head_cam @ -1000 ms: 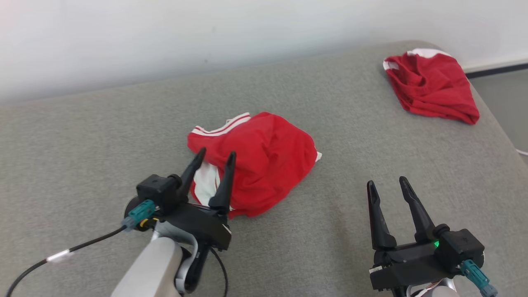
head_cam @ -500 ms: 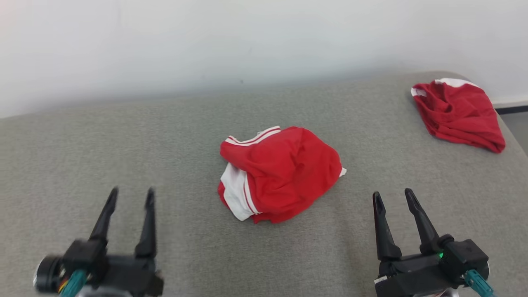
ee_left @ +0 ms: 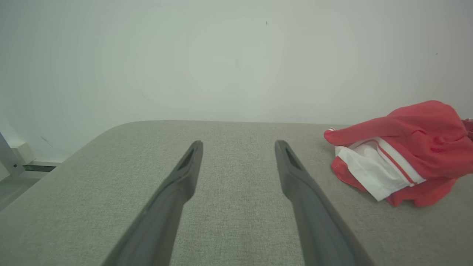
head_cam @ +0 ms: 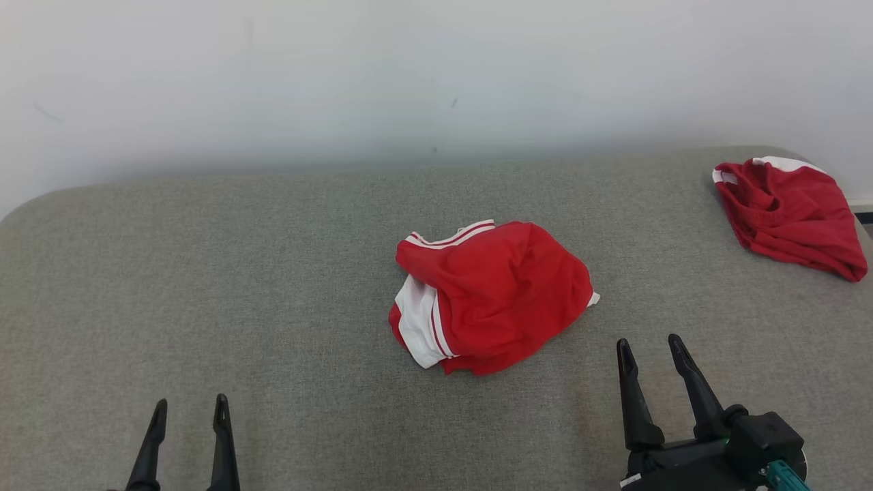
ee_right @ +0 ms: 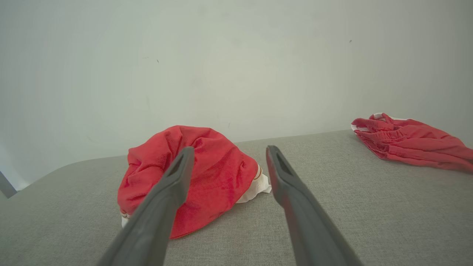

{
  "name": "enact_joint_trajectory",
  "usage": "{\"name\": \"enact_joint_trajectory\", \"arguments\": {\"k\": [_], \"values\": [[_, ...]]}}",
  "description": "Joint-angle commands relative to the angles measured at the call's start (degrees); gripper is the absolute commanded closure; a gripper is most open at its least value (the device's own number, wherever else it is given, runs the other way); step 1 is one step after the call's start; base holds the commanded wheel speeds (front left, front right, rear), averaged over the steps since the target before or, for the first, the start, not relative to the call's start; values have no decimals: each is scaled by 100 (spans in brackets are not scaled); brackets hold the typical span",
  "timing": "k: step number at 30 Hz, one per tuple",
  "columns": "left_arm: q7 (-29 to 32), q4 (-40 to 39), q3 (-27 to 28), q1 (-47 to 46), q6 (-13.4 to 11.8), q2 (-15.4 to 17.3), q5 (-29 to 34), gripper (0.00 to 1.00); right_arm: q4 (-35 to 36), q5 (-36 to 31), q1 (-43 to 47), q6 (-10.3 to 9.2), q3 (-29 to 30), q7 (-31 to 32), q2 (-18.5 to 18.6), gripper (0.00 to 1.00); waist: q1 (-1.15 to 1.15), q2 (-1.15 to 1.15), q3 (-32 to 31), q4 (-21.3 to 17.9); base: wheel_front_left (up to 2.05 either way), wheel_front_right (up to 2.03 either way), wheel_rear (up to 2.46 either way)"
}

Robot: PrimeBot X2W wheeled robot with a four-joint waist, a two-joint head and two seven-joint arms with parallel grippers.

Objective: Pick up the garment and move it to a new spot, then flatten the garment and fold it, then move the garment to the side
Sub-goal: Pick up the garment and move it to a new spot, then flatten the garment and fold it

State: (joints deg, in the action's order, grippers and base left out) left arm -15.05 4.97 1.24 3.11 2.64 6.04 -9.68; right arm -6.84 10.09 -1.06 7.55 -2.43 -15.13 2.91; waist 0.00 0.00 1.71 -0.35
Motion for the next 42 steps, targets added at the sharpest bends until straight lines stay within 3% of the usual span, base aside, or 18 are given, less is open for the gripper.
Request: {"name": "enact_joint_trajectory", "arguments": {"k": [1, 16, 42], "values": [[-17, -42, 39, 110, 36, -65, 83, 0, -15, 40, 42, -15, -18, 1, -6, 0, 0, 0, 2, 14, 0, 0, 0], [-17, 146, 406, 75, 440, -285, 286, 0, -179, 60, 98, -15, -110, 1, -7, 0, 0, 0, 27, -15, 0, 0, 0], [-18, 330, 420, 104, 481, -312, 378, 0, -250, 26, 102, -15, -80, 1, -7, 0, 0, 0, -22, -39, 0, 0, 0]]}}
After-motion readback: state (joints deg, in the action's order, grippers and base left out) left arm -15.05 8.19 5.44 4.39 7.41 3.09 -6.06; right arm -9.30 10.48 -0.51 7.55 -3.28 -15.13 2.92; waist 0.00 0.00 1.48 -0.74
